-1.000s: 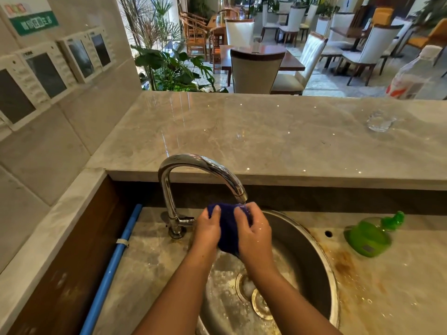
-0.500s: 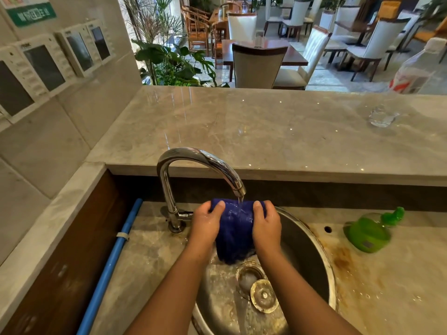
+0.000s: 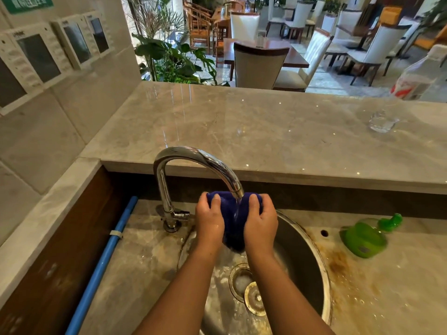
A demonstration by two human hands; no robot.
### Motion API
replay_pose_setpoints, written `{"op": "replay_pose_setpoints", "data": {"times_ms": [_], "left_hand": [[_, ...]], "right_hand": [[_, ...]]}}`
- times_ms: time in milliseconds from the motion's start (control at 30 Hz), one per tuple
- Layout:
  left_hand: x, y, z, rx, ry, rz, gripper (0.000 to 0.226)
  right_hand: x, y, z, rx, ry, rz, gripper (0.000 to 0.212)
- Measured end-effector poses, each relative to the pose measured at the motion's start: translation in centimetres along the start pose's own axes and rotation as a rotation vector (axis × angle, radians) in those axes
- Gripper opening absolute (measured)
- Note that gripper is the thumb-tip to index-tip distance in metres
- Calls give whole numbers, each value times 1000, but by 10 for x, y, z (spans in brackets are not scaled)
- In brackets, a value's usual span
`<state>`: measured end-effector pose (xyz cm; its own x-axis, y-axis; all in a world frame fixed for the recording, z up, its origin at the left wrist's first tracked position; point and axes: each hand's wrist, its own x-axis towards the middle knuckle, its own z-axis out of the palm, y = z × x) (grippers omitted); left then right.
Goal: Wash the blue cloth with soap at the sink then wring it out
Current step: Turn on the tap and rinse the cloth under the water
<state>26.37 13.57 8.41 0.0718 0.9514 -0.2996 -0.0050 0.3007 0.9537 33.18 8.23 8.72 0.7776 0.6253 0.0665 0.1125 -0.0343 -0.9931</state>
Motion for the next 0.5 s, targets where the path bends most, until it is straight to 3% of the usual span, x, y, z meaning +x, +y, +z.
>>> {"op": "replay_pose_setpoints", "data": {"times_ms": [133, 367, 500], "left_hand": [[-4, -3, 0, 41, -24, 31, 19], [-2, -12, -11, 236, -130, 24, 26], [-4, -5, -9, 40, -105, -129, 24]], "right_hand": [[5, 2, 3, 77, -4, 82, 26], [8, 16, 5, 66, -150, 224, 29], [4, 16, 6, 60, -123, 226, 31]]}}
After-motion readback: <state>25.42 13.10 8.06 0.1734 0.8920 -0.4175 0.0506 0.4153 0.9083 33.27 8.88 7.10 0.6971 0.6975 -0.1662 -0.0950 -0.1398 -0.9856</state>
